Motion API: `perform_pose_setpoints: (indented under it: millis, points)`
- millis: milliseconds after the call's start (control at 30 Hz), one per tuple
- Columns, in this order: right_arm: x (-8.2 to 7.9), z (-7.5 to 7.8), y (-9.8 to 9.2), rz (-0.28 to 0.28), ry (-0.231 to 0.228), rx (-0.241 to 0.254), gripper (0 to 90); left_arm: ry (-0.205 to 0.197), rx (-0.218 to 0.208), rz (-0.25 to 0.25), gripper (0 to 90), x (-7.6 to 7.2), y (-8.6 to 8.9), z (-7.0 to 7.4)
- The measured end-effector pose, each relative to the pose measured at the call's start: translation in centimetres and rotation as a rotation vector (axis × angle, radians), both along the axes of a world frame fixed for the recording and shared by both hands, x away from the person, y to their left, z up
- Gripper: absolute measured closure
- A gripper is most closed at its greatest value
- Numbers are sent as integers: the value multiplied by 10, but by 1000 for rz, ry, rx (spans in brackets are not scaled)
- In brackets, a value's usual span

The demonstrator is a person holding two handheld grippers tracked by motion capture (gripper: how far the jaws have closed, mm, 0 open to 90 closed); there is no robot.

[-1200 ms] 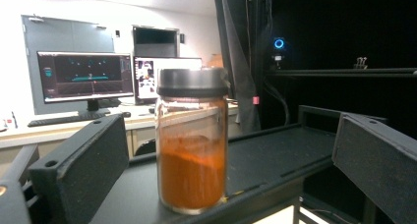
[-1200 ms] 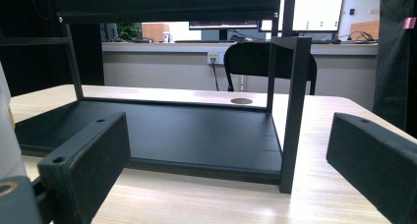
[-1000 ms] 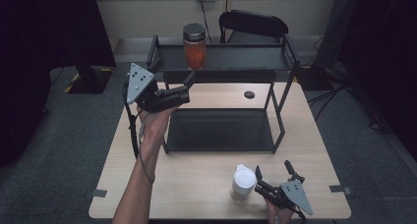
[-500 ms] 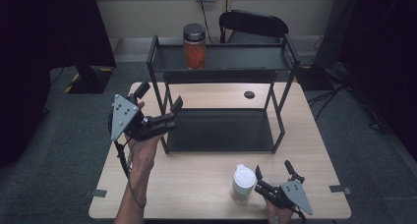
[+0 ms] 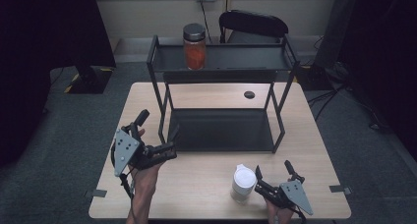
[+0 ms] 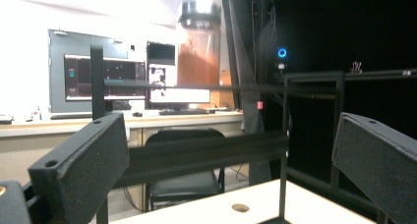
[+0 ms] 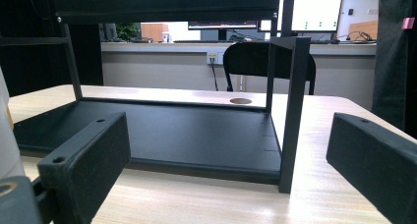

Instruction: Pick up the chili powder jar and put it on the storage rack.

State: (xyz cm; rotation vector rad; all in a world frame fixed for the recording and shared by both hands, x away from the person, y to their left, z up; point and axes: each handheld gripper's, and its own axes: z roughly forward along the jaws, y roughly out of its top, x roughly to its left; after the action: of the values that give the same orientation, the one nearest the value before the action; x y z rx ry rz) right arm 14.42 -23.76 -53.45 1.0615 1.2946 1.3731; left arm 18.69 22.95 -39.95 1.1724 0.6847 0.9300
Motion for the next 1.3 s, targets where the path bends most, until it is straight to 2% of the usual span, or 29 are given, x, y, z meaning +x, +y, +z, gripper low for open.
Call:
perform_pose_setpoints:
  millis: [133,200,233,367,500,567,700,833,967,1067,1133,1167,1300]
  points:
    - [0,0,0,0,0,0,19,27,-11,3,0,-4,0,-18]
    - [0,0,0,0,0,0,19,55,-19,2,0,-6,1,-30]
    - [0,0,0,0,0,0,19,55,-19,2,0,-6,1,-30]
    - [0,0,0,1,0,0,19,80,-38,20,0,-12,0,-47]
    - [0,0,-1,5,0,0,19,86,-17,60,0,-21,-5,-65]
    - [0,0,-1,6,0,0,19,95,-12,62,0,-24,-7,-74]
    - [0,0,-1,8,0,0,19,154,7,46,0,-24,-8,-92]
    - [0,0,0,4,0,0,20,160,13,68,0,-27,-10,-109]
    - [0,0,0,3,0,0,20,171,22,82,0,-27,-11,-120]
    - [0,0,0,2,0,0,20,173,59,107,0,-26,-13,-129]
    - [0,0,0,1,0,1,20,184,55,103,0,-23,-13,-133]
    - [0,0,0,0,0,0,20,193,53,100,0,-22,-13,-135]
    - [0,0,0,-1,1,1,20,184,64,104,2,-23,-14,-136]
